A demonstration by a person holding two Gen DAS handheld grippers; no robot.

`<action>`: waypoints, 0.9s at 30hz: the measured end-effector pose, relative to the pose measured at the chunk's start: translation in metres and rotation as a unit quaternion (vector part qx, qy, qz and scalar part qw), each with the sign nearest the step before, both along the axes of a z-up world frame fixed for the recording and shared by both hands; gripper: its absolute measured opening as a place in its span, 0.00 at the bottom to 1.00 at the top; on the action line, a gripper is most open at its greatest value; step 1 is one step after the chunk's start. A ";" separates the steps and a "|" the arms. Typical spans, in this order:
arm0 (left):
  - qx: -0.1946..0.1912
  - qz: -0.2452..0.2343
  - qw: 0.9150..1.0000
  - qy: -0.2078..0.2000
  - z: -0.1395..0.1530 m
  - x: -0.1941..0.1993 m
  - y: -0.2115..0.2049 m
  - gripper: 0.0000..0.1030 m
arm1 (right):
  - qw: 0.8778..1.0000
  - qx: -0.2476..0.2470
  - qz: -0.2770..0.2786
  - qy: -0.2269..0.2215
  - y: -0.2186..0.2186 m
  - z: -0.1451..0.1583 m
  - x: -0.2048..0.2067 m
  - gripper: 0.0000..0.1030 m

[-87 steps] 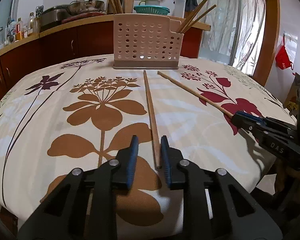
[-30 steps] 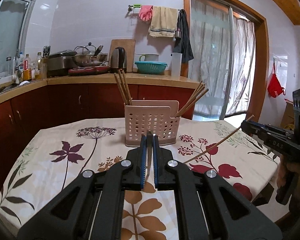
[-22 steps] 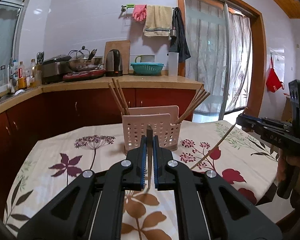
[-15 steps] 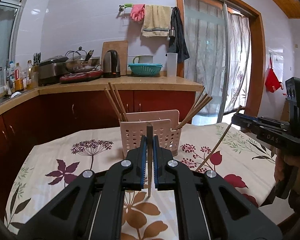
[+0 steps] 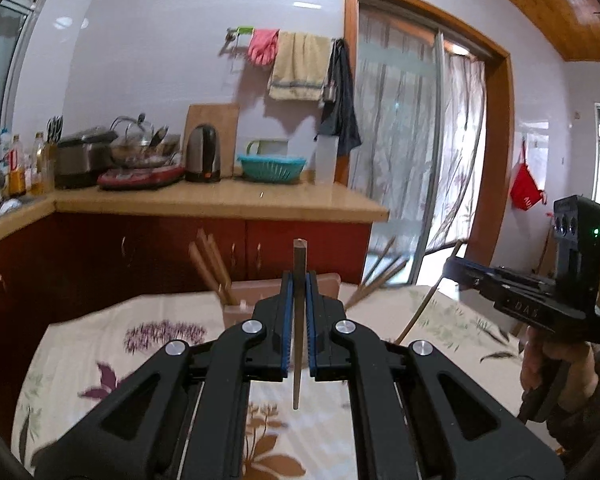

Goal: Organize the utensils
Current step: 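Lift both held chopsticks and carry them toward the beige holder, then lower both chopsticks upright into the holder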

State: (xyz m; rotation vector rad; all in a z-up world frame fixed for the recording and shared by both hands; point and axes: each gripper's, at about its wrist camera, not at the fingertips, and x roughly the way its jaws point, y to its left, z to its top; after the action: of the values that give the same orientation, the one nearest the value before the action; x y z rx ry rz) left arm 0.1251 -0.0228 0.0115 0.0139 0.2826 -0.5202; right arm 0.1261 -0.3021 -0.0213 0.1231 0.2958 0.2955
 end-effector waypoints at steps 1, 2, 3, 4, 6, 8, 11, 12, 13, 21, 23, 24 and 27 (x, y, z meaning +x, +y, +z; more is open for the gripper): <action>-0.003 -0.003 1.000 -0.007 0.008 0.001 -0.001 0.06 | 1.000 0.002 0.002 -0.005 0.000 0.004 0.001 0.06; -0.004 -0.005 1.000 -0.016 0.015 0.003 -0.003 0.06 | 1.000 0.006 0.004 -0.015 -0.001 0.012 0.003 0.06; -0.003 -0.006 1.000 -0.023 0.020 0.004 -0.005 0.06 | 1.000 0.009 0.005 -0.026 -0.002 0.019 0.004 0.06; -0.002 -0.006 0.999 -0.034 0.027 0.005 -0.008 0.06 | 0.999 0.010 0.006 -0.036 -0.002 0.026 0.006 0.06; -0.001 -0.006 0.999 -0.052 0.037 0.009 -0.012 0.06 | 0.998 0.009 0.004 -0.060 -0.002 0.040 0.011 0.06; -0.004 -0.002 0.998 -0.068 0.047 0.017 -0.016 0.06 | 0.997 0.006 0.002 -0.078 -0.001 0.049 0.019 0.06; -0.013 0.010 0.996 -0.084 0.057 0.033 -0.020 0.06 | 0.996 0.000 -0.005 -0.094 0.001 0.057 0.035 0.06; -0.014 0.014 0.996 -0.088 0.059 0.037 -0.020 0.06 | 0.995 -0.001 -0.007 -0.097 0.001 0.058 0.040 0.06; -0.013 0.019 0.995 -0.094 0.060 0.043 -0.022 0.06 | 0.995 -0.004 -0.010 -0.098 0.001 0.059 0.045 0.06; -0.002 0.041 0.995 -0.096 0.042 0.082 -0.030 0.06 | 0.996 -0.024 -0.030 -0.081 -0.002 0.043 0.085 0.06; 0.005 0.046 0.995 -0.092 0.031 0.091 -0.033 0.06 | 0.997 -0.022 -0.029 -0.069 -0.002 0.033 0.093 0.06; 0.007 0.047 0.995 -0.090 0.028 0.094 -0.033 0.06 | 0.997 -0.021 -0.029 -0.064 -0.002 0.028 0.096 0.06; 0.007 0.048 0.996 -0.072 0.010 0.107 -0.035 0.06 | 0.998 -0.021 -0.028 -0.047 0.000 0.013 0.107 0.06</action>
State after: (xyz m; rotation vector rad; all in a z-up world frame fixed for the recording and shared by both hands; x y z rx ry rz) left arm 0.2324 -0.0575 0.0218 0.0500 0.1456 -0.4193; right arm 0.2329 -0.3023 -0.0078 0.0749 0.2045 0.2394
